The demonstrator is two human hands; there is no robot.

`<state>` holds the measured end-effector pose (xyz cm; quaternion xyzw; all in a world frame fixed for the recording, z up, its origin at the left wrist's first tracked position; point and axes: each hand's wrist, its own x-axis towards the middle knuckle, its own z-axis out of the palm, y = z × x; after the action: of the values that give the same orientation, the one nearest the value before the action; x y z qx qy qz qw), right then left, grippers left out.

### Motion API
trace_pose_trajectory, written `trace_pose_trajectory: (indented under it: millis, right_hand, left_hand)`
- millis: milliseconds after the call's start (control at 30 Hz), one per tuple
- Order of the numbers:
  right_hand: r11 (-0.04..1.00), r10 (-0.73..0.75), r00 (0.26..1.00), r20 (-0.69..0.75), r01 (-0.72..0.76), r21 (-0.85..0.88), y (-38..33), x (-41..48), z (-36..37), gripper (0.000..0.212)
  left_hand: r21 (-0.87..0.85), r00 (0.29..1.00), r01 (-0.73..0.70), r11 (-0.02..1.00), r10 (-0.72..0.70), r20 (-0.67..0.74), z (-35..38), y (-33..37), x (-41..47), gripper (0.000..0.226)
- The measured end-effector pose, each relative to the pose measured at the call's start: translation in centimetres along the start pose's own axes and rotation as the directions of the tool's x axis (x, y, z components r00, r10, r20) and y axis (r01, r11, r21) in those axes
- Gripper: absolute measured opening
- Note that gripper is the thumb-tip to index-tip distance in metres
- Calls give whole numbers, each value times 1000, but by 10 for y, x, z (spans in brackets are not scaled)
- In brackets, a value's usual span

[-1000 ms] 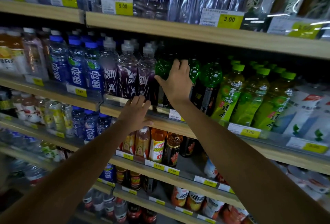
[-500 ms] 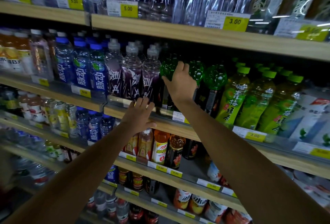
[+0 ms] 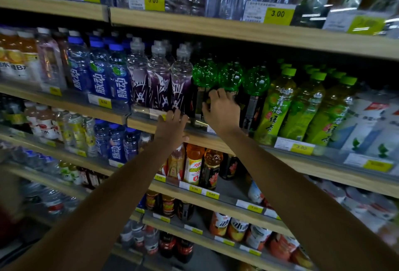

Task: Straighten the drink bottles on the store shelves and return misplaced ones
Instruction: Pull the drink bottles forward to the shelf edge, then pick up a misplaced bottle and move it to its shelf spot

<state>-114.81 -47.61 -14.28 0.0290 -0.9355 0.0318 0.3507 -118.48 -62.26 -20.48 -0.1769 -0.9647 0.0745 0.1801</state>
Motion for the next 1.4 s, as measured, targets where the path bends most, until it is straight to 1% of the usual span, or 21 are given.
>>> trace_pose_trajectory:
  millis: [67,167,200,267,333,400,500,567,633,733,833,1000,1133,1300,1400]
  right_hand:
    - [1000,-2,999,51,3,-8,6,-14,0,35]
    - [1000,7,995,97,-9,13,15,-38,-1,36]
    - [1000,9,994,109,-10,10,18,-47,-1,37]
    - [1000,11,992,129,-11,2,27,-64,-2,37]
    - [1000,15,988,151,-13,-10,38,-81,-3,37]
    - [1000,25,983,181,-22,-21,50,-97,-4,36]
    - [998,64,972,226,-58,-33,67,-122,-6,40]
    - [996,78,956,282,-61,-69,78,-137,-5,42]
    - [994,96,941,325,-71,-87,88,-154,-3,39]
    - [989,144,927,346,-121,-88,99,-178,0,35]
    - [981,186,898,398,-147,-126,106,-200,5,33]
    - [974,225,859,459,-178,-143,125,-233,7,41]
    - [962,270,843,465,-219,-161,141,-258,6,36]
    - [951,308,831,463,-247,-189,162,-286,0,38]
    - [936,351,808,474,-280,-215,178,-303,-6,40]
  left_hand:
    - [23,999,35,999,-36,14,0,7,-3,76]
    - [89,994,73,993,-79,73,-4,15,-10,88]
    - [90,994,88,992,-93,58,-4,17,-13,90]
    - [36,996,93,995,-93,-12,2,24,-22,89]
    - [-26,998,37,999,-38,-54,11,37,-34,83]
    - [-58,998,-16,998,12,-61,21,54,-46,82]
    - [-119,998,-4,993,-3,-62,28,74,-56,84]
    - [-97,997,-32,995,25,-74,29,81,-59,82]
    - [-62,991,-107,992,101,-88,31,91,-64,75]
    - [-75,980,-195,978,191,-56,37,111,-78,66]
    - [-121,971,-239,963,239,-11,44,134,-93,60]
    - [-163,951,-287,944,301,75,57,166,-106,61]
    - [-160,927,-340,927,359,111,62,194,-115,60]
    - [-164,894,-405,900,427,135,65,233,-126,59]
    - [-197,875,-425,883,457,160,65,258,-132,62]
